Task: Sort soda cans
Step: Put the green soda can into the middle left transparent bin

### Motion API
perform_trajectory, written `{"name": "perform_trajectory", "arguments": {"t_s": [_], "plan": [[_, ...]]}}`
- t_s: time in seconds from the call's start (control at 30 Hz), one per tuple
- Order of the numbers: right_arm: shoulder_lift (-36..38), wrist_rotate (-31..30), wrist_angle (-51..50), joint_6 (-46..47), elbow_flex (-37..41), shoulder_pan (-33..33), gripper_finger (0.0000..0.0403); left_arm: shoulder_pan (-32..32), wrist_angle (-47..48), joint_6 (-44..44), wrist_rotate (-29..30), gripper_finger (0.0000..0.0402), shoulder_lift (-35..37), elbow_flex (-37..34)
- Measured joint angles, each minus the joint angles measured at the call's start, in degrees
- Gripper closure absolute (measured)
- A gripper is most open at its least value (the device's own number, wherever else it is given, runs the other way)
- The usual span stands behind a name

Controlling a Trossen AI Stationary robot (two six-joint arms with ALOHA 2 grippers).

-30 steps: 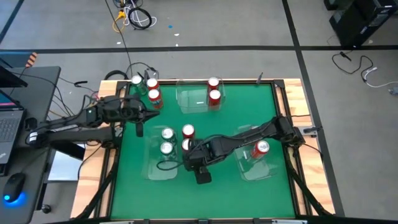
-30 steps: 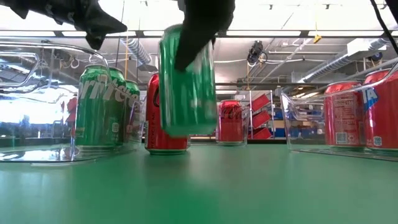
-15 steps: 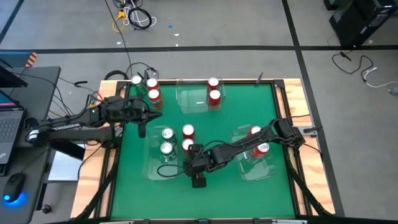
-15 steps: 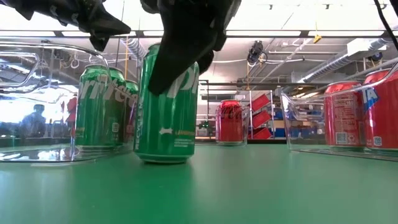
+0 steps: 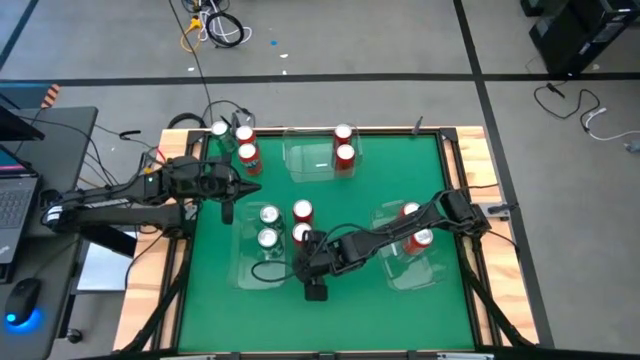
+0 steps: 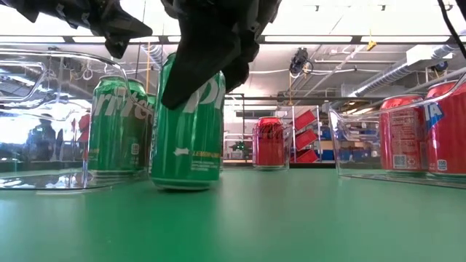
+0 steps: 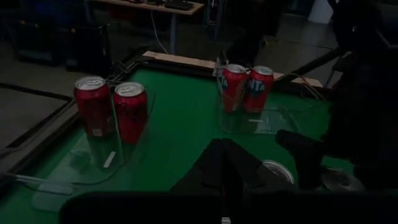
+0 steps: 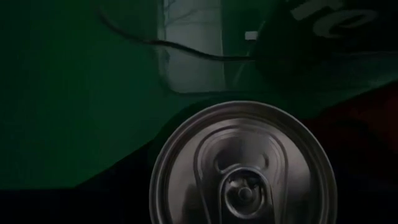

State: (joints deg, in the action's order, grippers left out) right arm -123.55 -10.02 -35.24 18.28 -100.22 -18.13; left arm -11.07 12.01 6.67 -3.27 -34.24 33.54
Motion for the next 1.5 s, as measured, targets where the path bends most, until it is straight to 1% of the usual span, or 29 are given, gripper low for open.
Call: {"name": "perform_trajectory", "arguments": {"t_s": [0.1,0.23,0.33,0.43,0.6,0.73,0.8,0.87,0.97,1.1,1.17,1.27,1.37,1.5], "plan": [[0.00,0.00,-0.07,2.95,-0.01,0.41,0.0106,-0.02,-0.08,3.63,0.01,0.0393,-0.18,0.00],[-0.20,0.82,-0.30,5.56,0.05,0.89,0.0047,-0.02,-0.28,7.08,0.00,0.0391,-0.28,0.00],[-0.24,0.83,-0.24,5.75,0.10,0.91,0.0025,-0.02,-0.31,7.00,0.00,0.0391,-0.28,0.00],[-0.24,0.91,-0.02,5.15,0.08,0.89,0.0022,-0.02,-0.35,7.03,0.00,0.0390,-0.28,0.00],[-0.24,3.56,0.12,4.61,0.03,0.91,0.0025,-0.02,-0.56,7.16,0.00,0.0390,-0.28,0.00],[-0.22,4.07,-1.74,3.89,-2.09,0.91,0.0021,-0.02,-0.63,9.78,-0.02,0.0390,-0.28,0.00],[-0.20,4.13,-3.29,3.33,-3.76,0.91,0.0018,-0.02,-1.26,8.16,-1.44,0.0390,-0.28,0.00],[-0.20,4.32,-5.62,2.13,-5.88,0.91,0.0015,0.00,-3.07,5.78,-4.69,0.0390,-0.28,0.00],[-0.17,4.33,-8.80,0.73,-9.43,0.84,0.0012,0.75,-7.10,5.57,-8.11,0.0390,-0.28,-0.01],[-0.09,4.45,-13.74,-0.79,-14.49,0.56,0.0015,2.56,-12.66,5.43,-9.87,0.0390,-0.28,-0.02],[0.02,3.89,-16.33,-1.55,-16.27,0.32,0.0028,3.54,-14.70,4.68,-9.90,0.0390,-0.27,-0.02],[0.02,0.02,-20.85,-3.50,-17.38,-0.47,0.0073,4.98,-16.46,3.79,-9.90,0.0394,-0.89,-0.02],[0.02,-2.67,-24.52,-4.55,-16.41,-1.45,0.0145,6.72,-16.96,1.78,-10.10,0.0397,-2.81,-0.01],[0.02,-2.83,-25.20,-5.01,-14.39,-2.43,0.0260,10.26,-17.97,-2.51,-10.74,0.0396,-8.06,-0.01]]}}
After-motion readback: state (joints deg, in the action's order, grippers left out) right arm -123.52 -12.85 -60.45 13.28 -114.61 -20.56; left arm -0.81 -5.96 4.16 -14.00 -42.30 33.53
